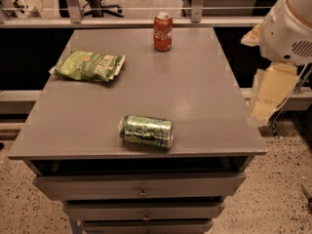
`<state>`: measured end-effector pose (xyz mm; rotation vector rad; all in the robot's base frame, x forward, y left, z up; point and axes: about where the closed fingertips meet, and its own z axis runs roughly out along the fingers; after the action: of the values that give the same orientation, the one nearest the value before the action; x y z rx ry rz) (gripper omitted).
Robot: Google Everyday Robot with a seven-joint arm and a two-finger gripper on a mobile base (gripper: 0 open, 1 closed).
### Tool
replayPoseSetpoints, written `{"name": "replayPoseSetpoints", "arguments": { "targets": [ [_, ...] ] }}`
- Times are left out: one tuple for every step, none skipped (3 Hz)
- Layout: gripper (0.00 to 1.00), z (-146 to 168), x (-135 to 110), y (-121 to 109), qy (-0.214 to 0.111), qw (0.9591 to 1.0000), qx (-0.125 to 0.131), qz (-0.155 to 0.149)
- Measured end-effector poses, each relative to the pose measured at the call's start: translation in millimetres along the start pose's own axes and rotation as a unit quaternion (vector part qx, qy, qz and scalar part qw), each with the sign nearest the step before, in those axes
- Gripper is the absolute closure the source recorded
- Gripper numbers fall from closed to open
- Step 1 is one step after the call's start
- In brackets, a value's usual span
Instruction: Place green can upright
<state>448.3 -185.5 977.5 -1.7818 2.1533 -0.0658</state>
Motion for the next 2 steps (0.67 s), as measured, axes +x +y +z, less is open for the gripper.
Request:
{"name": "replayPoseSetpoints", "arguments": {
  "targets": [
    [0.0, 25, -48, 6, -0.007, 0.9993, -0.021, -0.03],
    [0.0, 57, -89, 21, -0.001, 0.9976, -0.055, -0.042]
  ]
}}
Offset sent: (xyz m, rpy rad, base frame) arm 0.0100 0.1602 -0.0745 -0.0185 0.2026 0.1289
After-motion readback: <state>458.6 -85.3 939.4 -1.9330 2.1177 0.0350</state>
